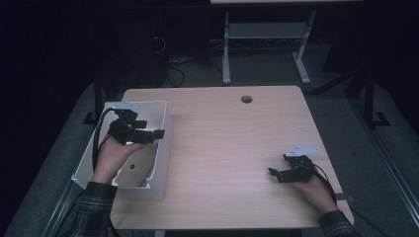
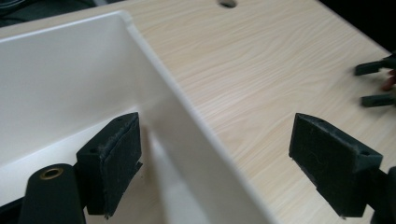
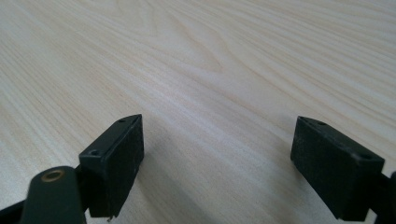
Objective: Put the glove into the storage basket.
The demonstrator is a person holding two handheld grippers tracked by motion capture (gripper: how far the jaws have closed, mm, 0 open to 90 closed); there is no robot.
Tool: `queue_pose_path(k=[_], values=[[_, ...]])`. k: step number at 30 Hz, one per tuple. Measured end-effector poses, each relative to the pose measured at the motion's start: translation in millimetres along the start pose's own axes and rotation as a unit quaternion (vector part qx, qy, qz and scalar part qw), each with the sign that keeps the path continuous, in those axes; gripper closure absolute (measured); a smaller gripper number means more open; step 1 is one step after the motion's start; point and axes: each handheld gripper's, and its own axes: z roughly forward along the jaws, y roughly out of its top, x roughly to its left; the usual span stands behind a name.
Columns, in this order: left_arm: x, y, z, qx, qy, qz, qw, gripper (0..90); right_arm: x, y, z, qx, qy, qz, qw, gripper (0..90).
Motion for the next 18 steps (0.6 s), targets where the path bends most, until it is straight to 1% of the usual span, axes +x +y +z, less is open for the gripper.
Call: queue_pose_path(k=[7, 9, 13, 14, 16, 18], values=[[-31.3, 14.4, 12.3, -0.008, -0.027, 0.023, 0.9993, 16.4, 0.1, 0.0, 0.0, 0.0, 0.0, 0.0, 1.0, 17.0], [-42.7, 18.2, 18.5, -0.009, -0.039, 0.028, 0.9988, 16.4, 0.2, 0.0, 0.1, -0.001, 0.0, 0.001, 1.0, 17.0], [-59.7, 22.9, 28.9, -0.005, -0.051, 0.039, 0.9979, 16.5, 0.2, -0.1, 0.1, -0.001, 0.0, 0.001, 1.0, 17.0], [-64.6, 23.4, 32.1, -0.008, -0.052, 0.039, 0.9978, 16.5, 0.1, 0.0, 0.0, 0.0, 0.0, 0.0, 1.0, 17.0], [-71.9, 24.1, 37.2, -0.005, -0.059, 0.05, 0.997, 16.5, 0.1, 0.0, -0.1, 0.001, 0.001, 0.0, 1.0, 17.0], [-80.4, 23.5, 44.3, -0.004, -0.065, 0.053, 0.9965, 16.5, 0.1, 0.0, -0.1, 0.001, 0.001, 0.0, 1.0, 17.0]])
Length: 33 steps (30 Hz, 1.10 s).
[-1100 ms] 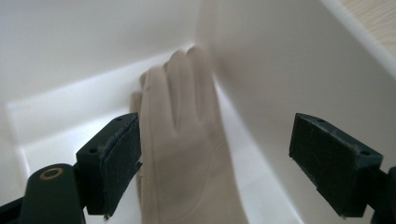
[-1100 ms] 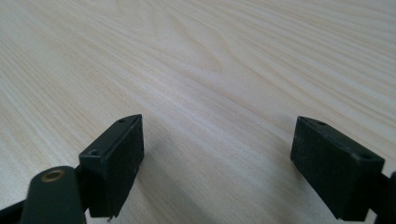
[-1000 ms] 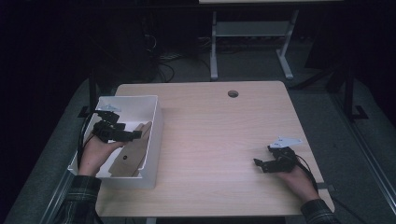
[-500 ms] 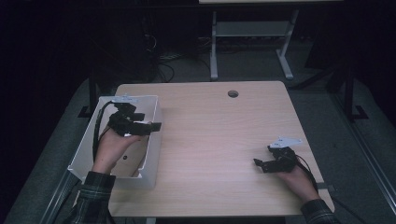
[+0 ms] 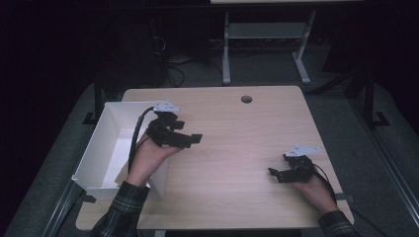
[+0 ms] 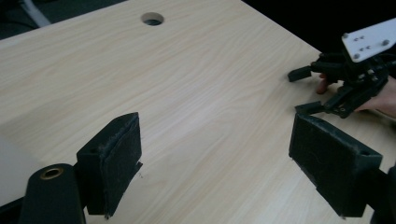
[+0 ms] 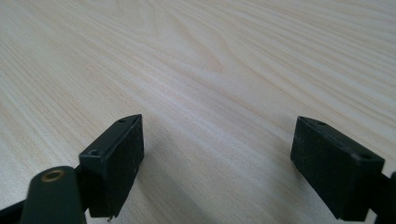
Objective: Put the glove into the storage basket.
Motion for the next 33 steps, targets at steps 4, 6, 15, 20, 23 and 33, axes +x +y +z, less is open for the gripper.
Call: queue_pose_path(k=[4, 6, 15, 20, 23, 33], values=[[-12.6, -3.9, 18.5, 0.008, -0.009, 0.006, 0.9999, 17.1, 0.1, 0.0, 0.0, 0.0, 0.0, 0.0, 1.0, 17.0], [-18.0, -7.7, 28.3, 0.013, -0.011, 0.011, 0.9998, 17.1, 0.1, 0.0, 0.0, 0.0, 0.0, 0.0, 1.0, 17.0], [-32.6, -36.9, 69.5, 0.046, -0.02, 0.028, 0.9984, 17.2, 0.1, 0.0, 0.0, 0.0, 0.0, 0.0, 1.0, 17.0], [-34.5, -54.9, 84.3, 0.051, -0.019, 0.031, 0.998, 17.2, 0.0, 0.0, 0.0, 0.0, 0.0, -0.001, 1.0, 17.0], [-33.7, -63.7, 91.4, 0.056, -0.021, 0.029, 0.9978, 17.2, 0.0, 0.0, 0.0, 0.0, 0.0, -0.001, 1.0, 17.0], [-25.1, -94.8, 113.7, 0.075, -0.003, 0.056, 0.9956, 17.2, 0.1, -0.1, 0.1, -0.001, 0.0, -0.001, 1.0, 17.0]])
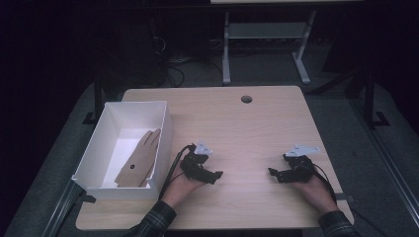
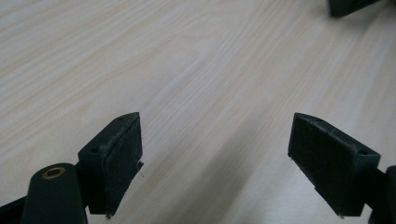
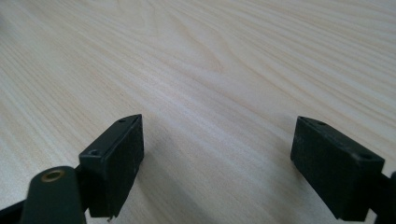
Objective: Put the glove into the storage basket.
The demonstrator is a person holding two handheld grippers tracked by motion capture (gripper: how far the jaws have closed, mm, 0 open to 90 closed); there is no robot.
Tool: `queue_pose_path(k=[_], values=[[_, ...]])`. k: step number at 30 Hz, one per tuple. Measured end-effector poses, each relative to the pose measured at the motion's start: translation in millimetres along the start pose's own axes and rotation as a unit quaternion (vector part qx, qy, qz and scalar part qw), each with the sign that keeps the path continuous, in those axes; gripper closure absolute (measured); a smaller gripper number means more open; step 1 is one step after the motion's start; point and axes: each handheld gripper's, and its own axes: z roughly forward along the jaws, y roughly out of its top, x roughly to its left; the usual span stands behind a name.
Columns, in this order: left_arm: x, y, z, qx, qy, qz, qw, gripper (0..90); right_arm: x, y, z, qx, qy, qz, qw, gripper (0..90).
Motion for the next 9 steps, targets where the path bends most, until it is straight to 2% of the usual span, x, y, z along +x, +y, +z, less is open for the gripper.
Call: queue_pose_path(k=[3, 6, 9], values=[[2.5, -4.6, 4.1, 0.002, -0.001, -0.001, 1.0, 17.2, 0.0, 0.0, 0.0, 0.0, 0.0, 0.0, 1.0, 17.0], [3.4, -7.8, 7.3, 0.009, 0.008, 0.008, 0.9999, 17.2, -0.3, 0.0, 0.1, -0.001, -0.001, -0.002, 1.0, 17.0], [3.0, -10.2, 10.0, 0.01, 0.005, 0.005, 0.9999, 17.1, -0.4, 0.1, 0.1, -0.001, 0.0, -0.003, 1.0, 17.0]])
